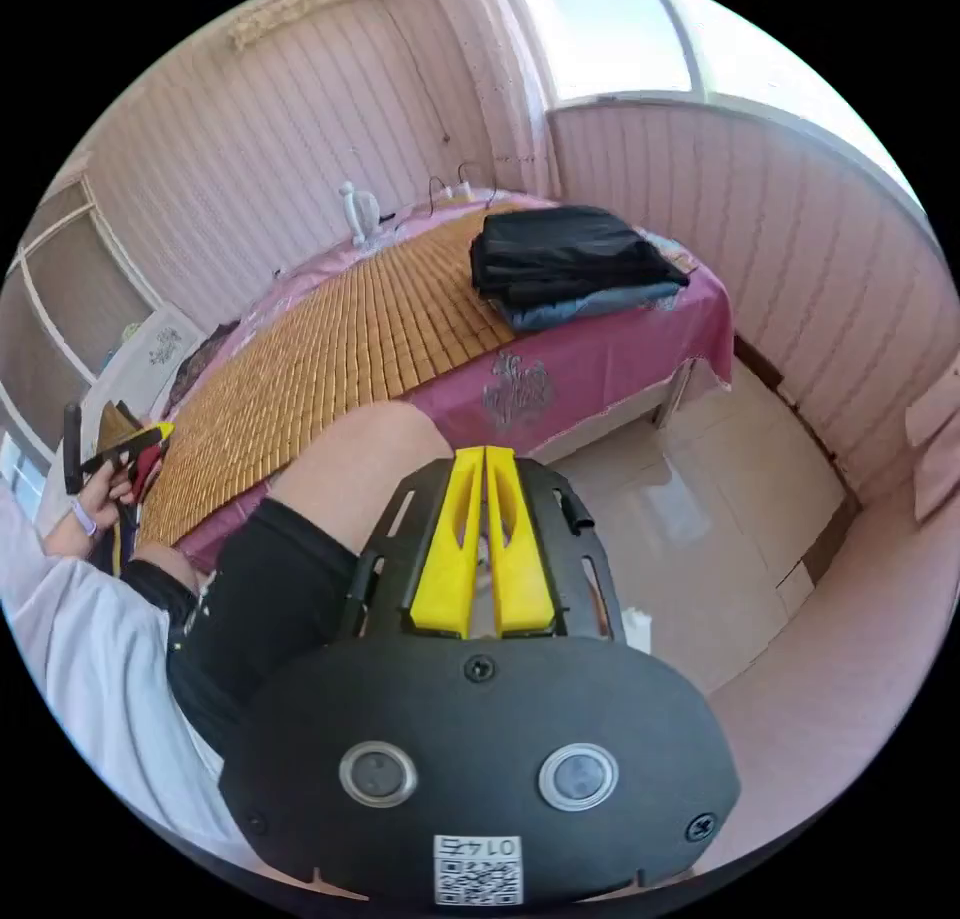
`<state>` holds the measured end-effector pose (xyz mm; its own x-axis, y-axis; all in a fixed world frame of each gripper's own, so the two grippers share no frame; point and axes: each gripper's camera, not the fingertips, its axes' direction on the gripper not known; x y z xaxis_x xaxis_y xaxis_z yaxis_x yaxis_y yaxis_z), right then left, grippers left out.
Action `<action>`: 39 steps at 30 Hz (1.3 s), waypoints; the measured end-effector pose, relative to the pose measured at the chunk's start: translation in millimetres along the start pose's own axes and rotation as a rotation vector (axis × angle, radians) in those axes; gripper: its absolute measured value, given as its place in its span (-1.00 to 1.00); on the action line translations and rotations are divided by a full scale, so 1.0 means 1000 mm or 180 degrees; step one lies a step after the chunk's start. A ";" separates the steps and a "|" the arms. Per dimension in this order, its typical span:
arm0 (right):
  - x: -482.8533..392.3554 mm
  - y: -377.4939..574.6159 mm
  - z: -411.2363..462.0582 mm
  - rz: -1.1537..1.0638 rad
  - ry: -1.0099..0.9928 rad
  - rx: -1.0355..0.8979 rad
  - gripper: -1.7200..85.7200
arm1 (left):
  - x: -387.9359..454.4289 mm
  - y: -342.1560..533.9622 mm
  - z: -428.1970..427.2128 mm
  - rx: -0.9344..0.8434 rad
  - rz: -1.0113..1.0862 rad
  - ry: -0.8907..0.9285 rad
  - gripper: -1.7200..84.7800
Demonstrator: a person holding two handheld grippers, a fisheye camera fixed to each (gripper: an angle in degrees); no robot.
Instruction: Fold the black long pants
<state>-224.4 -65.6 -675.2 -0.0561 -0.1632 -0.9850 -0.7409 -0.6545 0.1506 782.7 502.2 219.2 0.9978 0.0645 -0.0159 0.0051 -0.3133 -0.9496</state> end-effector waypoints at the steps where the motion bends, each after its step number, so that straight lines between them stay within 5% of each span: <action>1: -0.010 0.002 -0.006 0.0002 0.0012 0.0178 -0.94 | -0.002 0.011 -0.013 0.0055 -0.0032 -0.0146 -0.98; 6: -0.102 -0.017 -0.013 -0.0574 -0.0673 0.0424 -0.96 | -0.004 0.099 -0.113 0.0668 -0.0061 -0.1641 -0.98; 13: -0.250 0.016 0.010 -0.1713 -0.0579 0.0162 -0.96 | -0.056 0.227 -0.209 0.0990 -0.0815 -0.1829 -0.98; 32: -0.675 0.118 0.125 -0.3869 -0.2040 -0.0600 -0.81 | -0.308 0.620 -0.351 0.1852 -0.3652 -0.2131 -0.87; 39: -0.883 0.142 0.199 -0.4293 -0.2705 -0.1094 -0.73 | -0.414 0.687 -0.380 0.2205 -0.3959 -0.2162 -0.77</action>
<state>-413.3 132.5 199.6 0.0543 0.9866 -0.1536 -0.3868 -0.1211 -0.9142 398.2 -99.7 -307.6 0.1766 0.3964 0.9009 0.5459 0.7221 -0.4248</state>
